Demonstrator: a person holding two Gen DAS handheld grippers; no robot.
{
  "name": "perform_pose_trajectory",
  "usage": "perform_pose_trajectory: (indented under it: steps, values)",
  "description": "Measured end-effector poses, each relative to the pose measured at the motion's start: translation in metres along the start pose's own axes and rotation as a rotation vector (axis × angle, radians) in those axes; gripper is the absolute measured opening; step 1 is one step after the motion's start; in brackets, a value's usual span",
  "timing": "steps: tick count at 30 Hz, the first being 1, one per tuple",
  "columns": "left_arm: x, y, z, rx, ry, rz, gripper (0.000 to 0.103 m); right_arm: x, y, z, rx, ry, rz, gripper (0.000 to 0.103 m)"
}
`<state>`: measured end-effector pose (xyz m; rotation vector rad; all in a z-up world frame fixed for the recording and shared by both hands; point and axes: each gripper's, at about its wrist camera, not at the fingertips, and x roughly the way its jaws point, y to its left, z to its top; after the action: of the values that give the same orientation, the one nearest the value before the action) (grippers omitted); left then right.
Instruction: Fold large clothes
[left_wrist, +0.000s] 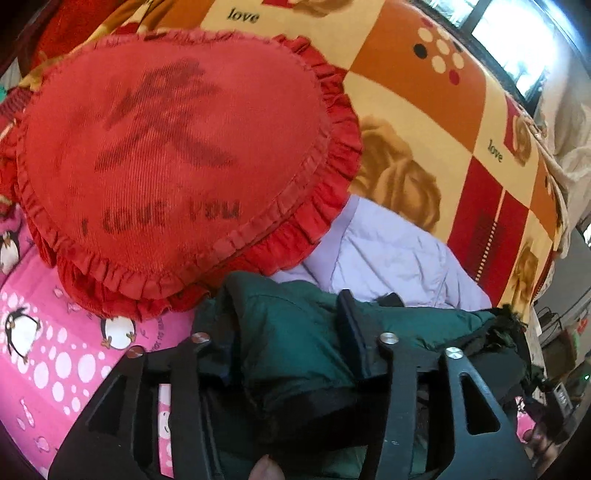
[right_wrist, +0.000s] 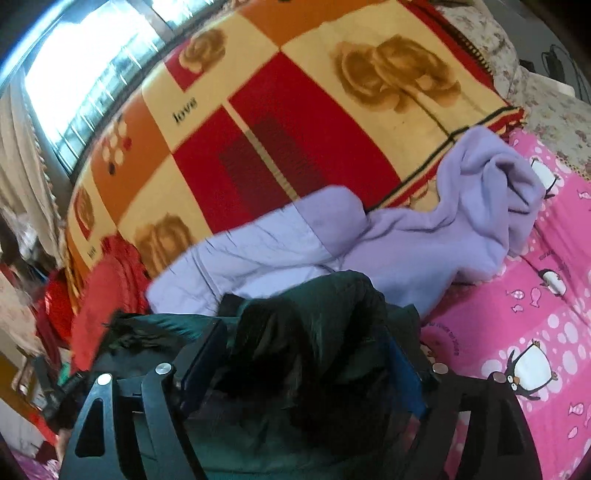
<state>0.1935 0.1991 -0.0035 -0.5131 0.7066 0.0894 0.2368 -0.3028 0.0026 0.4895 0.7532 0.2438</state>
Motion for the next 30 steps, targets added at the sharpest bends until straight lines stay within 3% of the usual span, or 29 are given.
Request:
perform_pose_trajectory:
  steps: [2, 4, 7, 10, 14, 19, 22, 23, 27, 30]
  values:
    - [-0.008, 0.000, 0.004, -0.001, -0.039, 0.029, 0.102, -0.008, 0.004, 0.002, -0.006, -0.026, 0.021, 0.080]
    - [-0.013, 0.008, 0.009, -0.031, -0.083, 0.020, 0.103, -0.014, 0.008, 0.003, -0.028, -0.048, 0.036, 0.080]
    - [-0.015, 0.020, 0.014, -0.083, -0.129, 0.005, 0.103, -0.016, 0.024, 0.002, -0.121, -0.071, -0.020, 0.080]
    - [-0.009, 0.013, 0.018, -0.072, -0.107, -0.036, 0.103, -0.012, 0.042, 0.000, -0.224, -0.077, -0.063, 0.080]
    - [0.003, -0.025, 0.023, 0.080, -0.073, 0.055, 0.103, 0.009, 0.082, 0.003, -0.406, -0.070, -0.154, 0.080]
    - [0.046, -0.054, 0.019, 0.211, 0.036, 0.178, 0.103, 0.072, 0.102, 0.008, -0.507, 0.130, -0.224, 0.083]
    - [0.075, -0.047, 0.010, 0.246, 0.107, 0.269, 0.103, 0.107, 0.083, 0.007, -0.453, 0.271, -0.267, 0.103]
    - [0.083, -0.044, 0.006, 0.248, 0.135, 0.283, 0.103, 0.118, 0.072, 0.005, -0.430, 0.314, -0.270, 0.103]
    - [0.098, -0.033, 0.002, 0.203, 0.190, 0.241, 0.103, 0.124, 0.048, 0.003, -0.399, 0.313, -0.185, 0.103]
    - [0.097, -0.028, -0.001, 0.183, 0.192, 0.218, 0.103, 0.125, 0.044, 0.001, -0.396, 0.320, -0.180, 0.103]
